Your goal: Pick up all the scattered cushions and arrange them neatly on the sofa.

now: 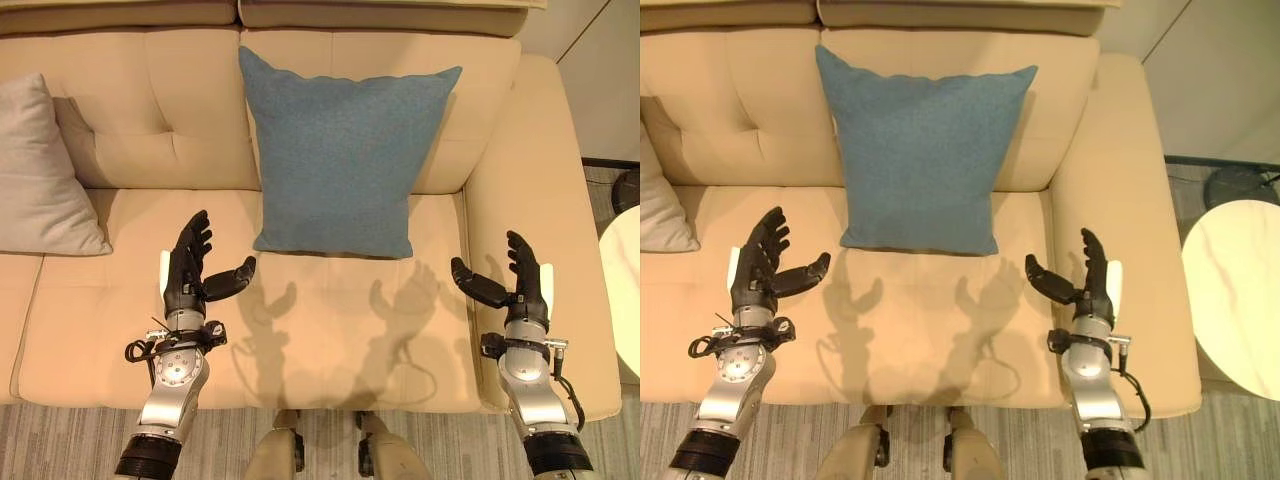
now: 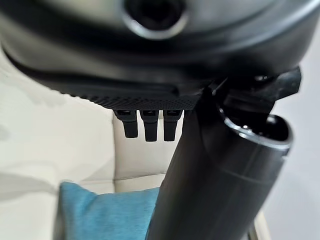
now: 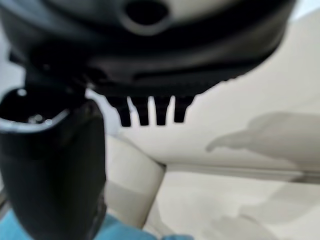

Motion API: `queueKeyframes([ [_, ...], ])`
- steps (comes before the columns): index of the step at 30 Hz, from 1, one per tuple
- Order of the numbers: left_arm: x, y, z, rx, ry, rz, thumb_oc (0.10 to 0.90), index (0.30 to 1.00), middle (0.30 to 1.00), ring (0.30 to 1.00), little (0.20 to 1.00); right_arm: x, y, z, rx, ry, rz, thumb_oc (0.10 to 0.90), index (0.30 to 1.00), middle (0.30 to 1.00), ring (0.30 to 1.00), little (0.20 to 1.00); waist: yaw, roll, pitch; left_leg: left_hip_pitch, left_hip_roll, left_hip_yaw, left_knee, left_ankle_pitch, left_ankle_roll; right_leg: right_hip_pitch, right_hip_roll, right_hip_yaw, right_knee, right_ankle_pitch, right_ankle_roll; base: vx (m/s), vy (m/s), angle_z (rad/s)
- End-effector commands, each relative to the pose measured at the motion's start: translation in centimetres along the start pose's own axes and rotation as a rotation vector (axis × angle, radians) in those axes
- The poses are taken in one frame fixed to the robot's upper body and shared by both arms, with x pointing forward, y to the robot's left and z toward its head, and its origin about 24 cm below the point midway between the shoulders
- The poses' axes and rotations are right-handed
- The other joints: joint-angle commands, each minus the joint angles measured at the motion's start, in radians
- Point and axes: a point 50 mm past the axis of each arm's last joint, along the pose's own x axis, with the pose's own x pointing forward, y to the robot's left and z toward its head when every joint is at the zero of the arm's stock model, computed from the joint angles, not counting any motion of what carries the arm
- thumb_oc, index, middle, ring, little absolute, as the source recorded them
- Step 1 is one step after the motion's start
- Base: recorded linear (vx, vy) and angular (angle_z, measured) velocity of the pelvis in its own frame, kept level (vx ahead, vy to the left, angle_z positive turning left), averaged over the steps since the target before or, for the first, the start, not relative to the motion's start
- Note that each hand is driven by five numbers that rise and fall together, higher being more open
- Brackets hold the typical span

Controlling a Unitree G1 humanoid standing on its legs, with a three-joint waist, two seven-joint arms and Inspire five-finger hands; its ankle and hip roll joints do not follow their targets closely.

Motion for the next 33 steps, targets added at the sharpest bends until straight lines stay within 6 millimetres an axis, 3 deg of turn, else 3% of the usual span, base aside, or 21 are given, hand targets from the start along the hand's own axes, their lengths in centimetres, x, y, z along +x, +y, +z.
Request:
queueKeyframes([
  [1,-0.8,1.7,-1.8,0.083,0.050,0.001,0.800,0.900,0.900,0.900,0.900,-1.1,-0.3,-1.4,0.010,0.005,0.029,0.800,0.900,0.900,0.900,0.900,-0.002,-0.063,-0.161,0.088,0.013,0.048,0.001,-0.147,-0.021,0.038,-0.050,-0.035,0.008,-0.062,0.074,0.00,0.000,0.00],
  [3,-2.2,2.3,-4.1,0.122,0.158,-0.011,0.800,0.900,0.900,0.900,0.900,-2.0,-0.2,-3.2,-0.015,0.080,0.062,0.800,0.900,0.900,0.900,0.900,-0.003,-0.064,-0.169,0.100,0.013,0.050,0.001,-0.146,-0.020,0.051,-0.049,-0.038,0.008,-0.061,0.075,0.00,0.000,0.00],
  [4,-3.9,3.0,-6.9,0.174,0.299,-0.025,0.800,0.900,0.900,0.900,0.900,-3.0,0.0,-5.1,-0.042,0.157,0.098,0.800,0.900,0.900,0.900,0.900,-0.003,-0.063,-0.181,0.118,0.014,0.054,0.001,-0.149,-0.020,0.067,-0.049,-0.040,0.005,-0.058,0.078,0.00,0.000,0.00],
  [7,-5.6,3.6,-9.0,0.226,0.410,-0.043,0.800,0.900,0.900,0.900,0.900,-3.8,0.2,-6.5,-0.070,0.218,0.129,0.800,0.900,0.900,0.900,0.900,-0.001,-0.062,-0.191,0.134,0.015,0.059,0.001,-0.151,-0.019,0.080,-0.050,-0.040,0.004,-0.058,0.080,0.00,0.000,0.00],
  [10,-9.7,4.7,-13.3,0.336,0.666,-0.070,0.800,0.900,0.900,0.900,0.900,-5.8,0.6,-9.2,-0.102,0.346,0.184,0.800,0.900,0.900,0.900,0.900,0.002,-0.062,-0.204,0.171,0.019,0.070,0.001,-0.156,-0.020,0.112,-0.045,-0.037,0.004,-0.060,0.082,0.00,0.007,-0.07],
  [11,-9.7,4.7,-13.3,0.336,0.666,-0.070,0.800,0.900,0.900,0.900,0.900,-5.8,0.6,-9.2,-0.102,0.346,0.184,0.800,0.900,0.900,0.900,0.900,0.002,-0.062,-0.204,0.171,0.019,0.070,0.001,-0.156,-0.020,0.112,-0.045,-0.037,0.004,-0.060,0.082,-0.02,0.002,-0.06],
  [16,-15.0,5.9,-17.2,0.434,0.960,-0.057,0.800,0.900,0.900,0.900,0.900,-8.4,1.1,-12.3,-0.190,0.489,0.289,0.800,0.900,0.900,0.900,0.900,0.003,-0.067,-0.226,0.214,0.029,0.083,0.001,-0.163,-0.025,0.152,-0.034,-0.034,0.004,-0.075,0.079,-0.01,-0.007,-0.05],
  [17,-15.0,5.9,-17.2,0.434,0.959,-0.057,0.800,0.900,0.900,0.900,0.900,-8.4,1.1,-12.3,-0.190,0.489,0.289,0.800,0.900,0.900,0.900,0.900,0.003,-0.067,-0.225,0.215,0.029,0.083,0.001,-0.163,-0.025,0.153,-0.034,-0.033,0.004,-0.075,0.079,-0.04,-0.047,-0.01],
  [19,-17.0,6.2,-18.1,0.458,1.061,-0.063,0.800,0.900,0.900,0.900,0.900,-9.7,1.2,-13.7,-0.230,0.563,0.333,0.800,0.900,0.900,0.900,0.900,0.003,-0.069,-0.234,0.232,0.036,0.085,0.001,-0.165,-0.030,0.168,-0.028,-0.033,0.005,-0.084,0.074,-0.03,-0.052,-0.01],
  [24,-17.9,6.0,-18.6,0.471,1.113,-0.087,0.800,0.900,0.900,0.900,0.900,-11.3,1.7,-15.1,-0.238,0.658,0.372,0.800,0.900,0.900,0.900,0.900,0.004,-0.067,-0.237,0.251,0.048,0.080,0.001,-0.162,-0.036,0.189,-0.014,-0.031,0.004,-0.098,0.064,-0.03,-0.060,-0.01],
  [33,-15.3,4.9,-18.1,0.472,1.033,-0.112,0.800,0.900,0.900,0.900,0.900,-12.0,2.0,-16.2,-0.255,0.750,0.364,0.800,0.900,0.900,0.900,0.900,0.007,-0.073,-0.188,0.147,0.074,0.062,0.144,-0.153,-0.056,0.177,-0.005,-0.044,0.004,-0.111,0.042,-0.13,-0.063,0.08],
])
